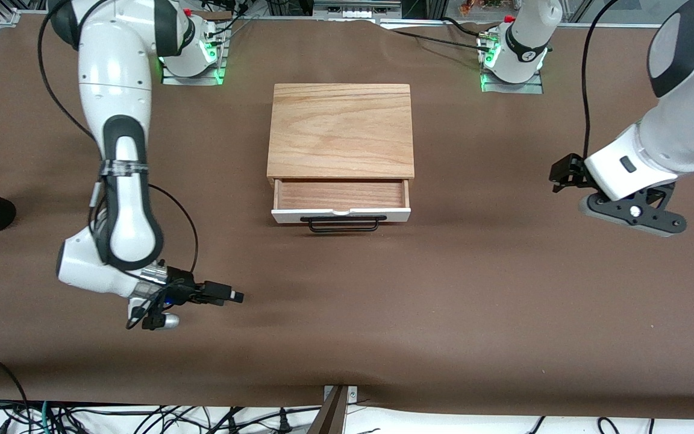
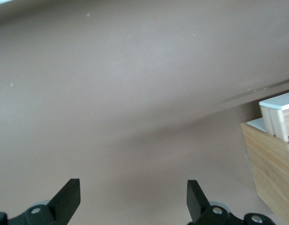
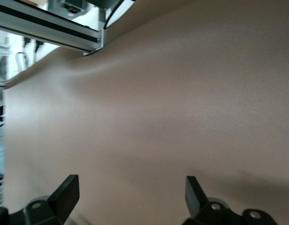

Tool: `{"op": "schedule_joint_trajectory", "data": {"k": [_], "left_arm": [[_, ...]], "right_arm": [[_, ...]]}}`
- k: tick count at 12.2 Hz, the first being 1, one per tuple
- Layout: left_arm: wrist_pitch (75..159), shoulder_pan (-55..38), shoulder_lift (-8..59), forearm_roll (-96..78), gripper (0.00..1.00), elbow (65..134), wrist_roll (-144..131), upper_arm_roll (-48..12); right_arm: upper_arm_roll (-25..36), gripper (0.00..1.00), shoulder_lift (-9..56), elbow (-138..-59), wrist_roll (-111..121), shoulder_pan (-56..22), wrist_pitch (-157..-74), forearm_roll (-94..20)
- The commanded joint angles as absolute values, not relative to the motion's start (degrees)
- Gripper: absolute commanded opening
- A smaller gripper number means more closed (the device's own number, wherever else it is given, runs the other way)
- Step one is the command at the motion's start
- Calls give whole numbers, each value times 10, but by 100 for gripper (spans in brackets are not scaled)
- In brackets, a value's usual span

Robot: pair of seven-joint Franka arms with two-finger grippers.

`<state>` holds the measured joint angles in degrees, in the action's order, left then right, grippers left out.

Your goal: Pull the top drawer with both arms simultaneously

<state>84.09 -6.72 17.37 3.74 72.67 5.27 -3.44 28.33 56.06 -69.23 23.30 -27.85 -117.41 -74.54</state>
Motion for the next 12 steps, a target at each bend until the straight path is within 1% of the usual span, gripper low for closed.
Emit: {"op": "schedule_joint_trajectory", "data": {"k": [1, 2, 3, 4, 5, 6, 7, 8, 9, 10, 12], "left_arm": [[893, -28, 67, 10, 100, 885, 27, -25], [949, -8, 30, -31, 100, 949, 21, -25], [988, -7, 6, -27, 100, 978, 20, -27], [988, -10, -3, -4, 100, 978, 18, -35], [988, -15, -6, 28, 100, 976, 17, -36], [983, -15, -6, 31, 100, 976, 17, -34], [976, -15, -5, 29, 100, 975, 18, -32], [975, -15, -5, 27, 100, 973, 17, -32], [972, -15, -4, 26, 100, 971, 18, -32], [963, -14, 0, 26, 100, 962, 18, -32], [954, -14, 2, 26, 100, 955, 21, -33]], "right_arm": [[316, 100, 560, -689, 107, -318, -1194, -687], [336, 100, 559, -689, 72, -336, -1194, -643], [347, 100, 557, -689, 66, -351, -1194, -595], [344, 100, 545, -691, 66, -348, -1194, -545], [340, 100, 521, -699, 66, -341, -1194, -468], [318, 100, 494, -716, 68, -323, -1194, -373], [252, 100, 450, -732, 69, -281, -1194, -277], [204, 100, 409, -756, 69, -240, -1194, -188], [175, 100, 376, -770, 71, -210, -1196, -118], [149, 100, 339, -783, 71, -179, -1191, -81], [106, 100, 239, -862, 66, -110, -1194, -70]]}}
